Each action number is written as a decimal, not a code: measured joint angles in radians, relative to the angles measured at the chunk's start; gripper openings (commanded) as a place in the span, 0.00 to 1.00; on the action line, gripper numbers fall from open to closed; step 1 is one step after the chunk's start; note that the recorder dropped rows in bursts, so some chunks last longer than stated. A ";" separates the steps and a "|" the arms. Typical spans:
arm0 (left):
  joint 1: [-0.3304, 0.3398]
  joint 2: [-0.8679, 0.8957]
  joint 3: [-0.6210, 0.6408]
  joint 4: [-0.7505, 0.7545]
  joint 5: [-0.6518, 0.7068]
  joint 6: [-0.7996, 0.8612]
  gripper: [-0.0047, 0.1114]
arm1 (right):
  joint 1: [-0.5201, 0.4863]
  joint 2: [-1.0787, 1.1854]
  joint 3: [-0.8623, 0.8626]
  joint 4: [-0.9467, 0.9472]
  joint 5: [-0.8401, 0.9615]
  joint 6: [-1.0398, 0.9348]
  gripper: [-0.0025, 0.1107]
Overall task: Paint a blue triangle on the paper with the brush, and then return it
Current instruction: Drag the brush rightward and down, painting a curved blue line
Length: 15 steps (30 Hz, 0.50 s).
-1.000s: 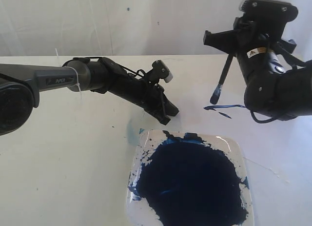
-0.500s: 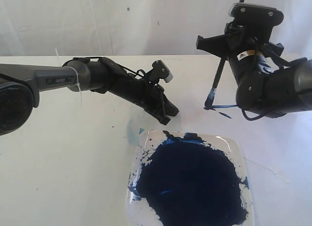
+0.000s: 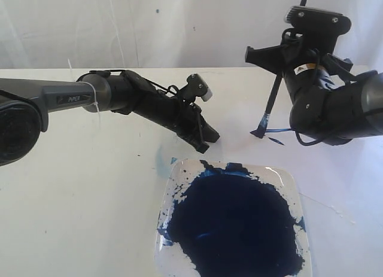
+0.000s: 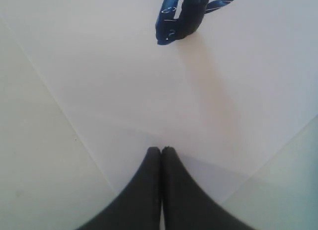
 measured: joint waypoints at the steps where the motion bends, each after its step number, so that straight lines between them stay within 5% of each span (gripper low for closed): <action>1: 0.000 0.000 0.000 0.000 0.000 0.000 0.04 | 0.000 0.000 0.000 0.000 -0.002 0.000 0.02; 15: 0.000 0.000 0.000 0.000 0.000 0.000 0.04 | 0.000 0.019 -0.002 -0.031 -0.032 0.006 0.02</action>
